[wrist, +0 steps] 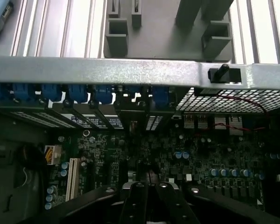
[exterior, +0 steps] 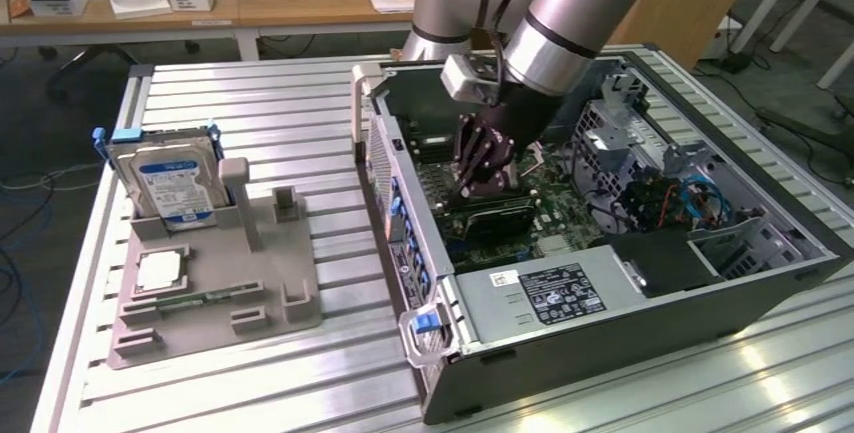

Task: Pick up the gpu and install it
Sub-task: 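Press down on the gpu until it lock into place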

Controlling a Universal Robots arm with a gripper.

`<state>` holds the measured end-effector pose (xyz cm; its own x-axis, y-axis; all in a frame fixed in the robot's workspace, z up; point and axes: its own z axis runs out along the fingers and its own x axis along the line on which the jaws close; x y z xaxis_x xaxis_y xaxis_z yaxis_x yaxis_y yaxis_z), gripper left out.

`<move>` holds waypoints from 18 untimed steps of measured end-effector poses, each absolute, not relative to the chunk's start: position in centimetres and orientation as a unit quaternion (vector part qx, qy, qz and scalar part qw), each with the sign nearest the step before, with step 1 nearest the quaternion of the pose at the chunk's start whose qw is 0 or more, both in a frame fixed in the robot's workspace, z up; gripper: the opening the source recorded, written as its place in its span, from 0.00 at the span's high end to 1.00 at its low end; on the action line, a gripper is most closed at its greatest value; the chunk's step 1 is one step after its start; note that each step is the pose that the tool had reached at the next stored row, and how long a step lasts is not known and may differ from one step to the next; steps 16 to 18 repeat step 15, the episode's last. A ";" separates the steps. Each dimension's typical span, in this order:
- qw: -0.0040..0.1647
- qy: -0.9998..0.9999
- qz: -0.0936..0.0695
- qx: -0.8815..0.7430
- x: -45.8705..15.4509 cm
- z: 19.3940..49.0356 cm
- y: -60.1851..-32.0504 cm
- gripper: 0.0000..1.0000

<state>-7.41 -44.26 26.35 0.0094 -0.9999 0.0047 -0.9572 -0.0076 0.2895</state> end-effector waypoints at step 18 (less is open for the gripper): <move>0.086 -0.700 -0.079 0.705 -8.1 25.8 -44.1 0.90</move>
